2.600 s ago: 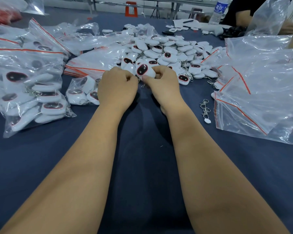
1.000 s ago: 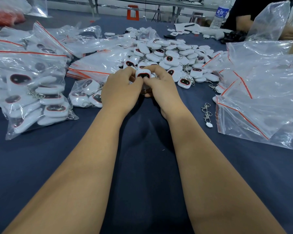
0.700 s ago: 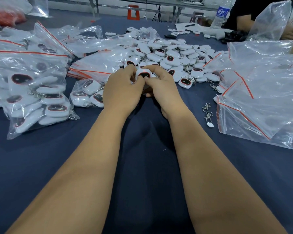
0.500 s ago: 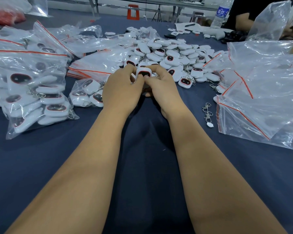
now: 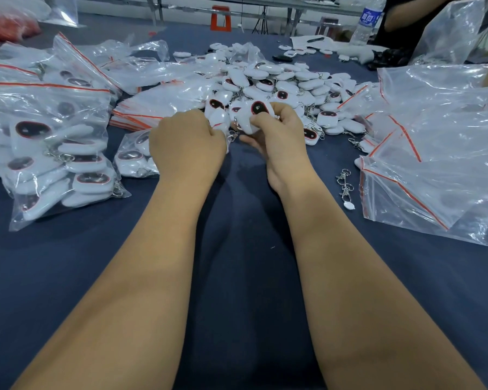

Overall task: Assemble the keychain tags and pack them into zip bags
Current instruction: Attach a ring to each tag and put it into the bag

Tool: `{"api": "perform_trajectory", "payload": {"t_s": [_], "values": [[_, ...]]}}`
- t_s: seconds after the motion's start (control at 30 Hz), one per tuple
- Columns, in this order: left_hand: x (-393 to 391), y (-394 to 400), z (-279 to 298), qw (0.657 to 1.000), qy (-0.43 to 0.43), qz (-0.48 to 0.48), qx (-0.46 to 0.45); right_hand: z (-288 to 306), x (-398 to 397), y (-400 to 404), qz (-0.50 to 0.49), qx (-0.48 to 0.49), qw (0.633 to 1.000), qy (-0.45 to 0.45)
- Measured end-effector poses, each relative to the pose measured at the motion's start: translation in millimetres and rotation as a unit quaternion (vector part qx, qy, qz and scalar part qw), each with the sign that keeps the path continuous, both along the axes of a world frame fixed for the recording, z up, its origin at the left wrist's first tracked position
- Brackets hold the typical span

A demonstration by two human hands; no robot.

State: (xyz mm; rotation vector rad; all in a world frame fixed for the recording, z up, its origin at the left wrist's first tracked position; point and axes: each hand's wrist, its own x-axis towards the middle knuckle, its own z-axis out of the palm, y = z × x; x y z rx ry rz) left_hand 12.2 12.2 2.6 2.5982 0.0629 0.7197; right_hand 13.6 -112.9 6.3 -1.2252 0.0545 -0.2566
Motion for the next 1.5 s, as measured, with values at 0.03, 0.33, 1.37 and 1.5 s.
{"api": "perform_trajectory", "payload": {"t_s": [0.03, 0.33, 1.37, 1.5], "values": [[-1, 0, 1, 0.999, -0.003, -0.006, -0.042, 1, 0, 0, 0.017, 0.021, 1.000, -0.005], [-5, -5, 5, 0.949, -0.080, -0.070, -0.297, -6, 1, 5, 0.045, -0.120, 0.992, -0.021], [-1, -10, -7, 0.995, -0.034, -0.086, -0.047, -5, -3, -15, -0.197, -0.582, 0.787, 0.054], [0, -7, -10, 0.998, -0.010, -0.055, -0.029, -5, -7, -21, -0.223, -0.599, 0.741, 0.205]]}}
